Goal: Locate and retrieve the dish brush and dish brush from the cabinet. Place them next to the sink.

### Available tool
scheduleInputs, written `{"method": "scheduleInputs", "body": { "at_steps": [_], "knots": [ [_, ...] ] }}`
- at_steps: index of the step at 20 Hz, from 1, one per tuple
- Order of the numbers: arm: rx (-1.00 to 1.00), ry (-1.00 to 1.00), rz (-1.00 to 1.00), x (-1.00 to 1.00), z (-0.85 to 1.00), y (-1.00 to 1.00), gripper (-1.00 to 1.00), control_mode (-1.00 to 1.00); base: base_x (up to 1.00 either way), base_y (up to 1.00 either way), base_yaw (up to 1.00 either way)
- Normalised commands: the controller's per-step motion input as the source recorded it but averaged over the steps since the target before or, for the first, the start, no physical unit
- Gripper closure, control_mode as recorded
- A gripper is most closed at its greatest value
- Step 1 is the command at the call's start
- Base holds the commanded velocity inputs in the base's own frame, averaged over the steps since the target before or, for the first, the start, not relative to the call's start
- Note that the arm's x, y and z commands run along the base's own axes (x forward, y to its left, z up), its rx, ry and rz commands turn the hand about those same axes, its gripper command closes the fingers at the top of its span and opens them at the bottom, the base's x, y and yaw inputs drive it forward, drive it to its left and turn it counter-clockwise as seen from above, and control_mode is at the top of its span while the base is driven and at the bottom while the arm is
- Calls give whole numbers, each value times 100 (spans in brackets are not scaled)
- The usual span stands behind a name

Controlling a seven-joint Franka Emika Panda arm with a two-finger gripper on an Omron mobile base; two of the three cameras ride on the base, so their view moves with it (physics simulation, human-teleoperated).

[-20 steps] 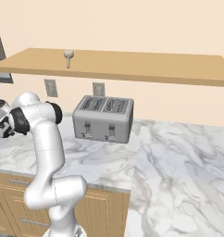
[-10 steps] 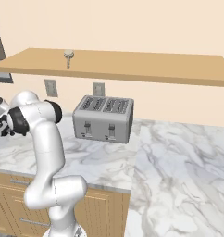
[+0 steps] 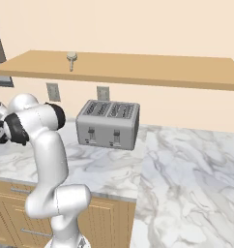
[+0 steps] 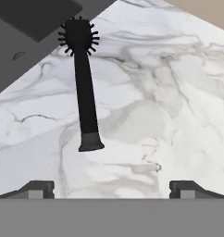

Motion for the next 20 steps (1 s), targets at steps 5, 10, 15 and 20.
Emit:
{"method": "scheduleInputs", "body": {
  "at_steps": [5,10,15,20],
  "knots": [
    [0,3,-8,-22,28,-50,-100,-100,0,0,0],
    [0,2,-6,-15,32,-52,-100,-100,0,0,0],
    [0,2,-1,-9,33,-52,-100,-100,0,0,0],
    [0,3,0,-13,30,-52,-100,-100,0,0,0]
  ]
}}
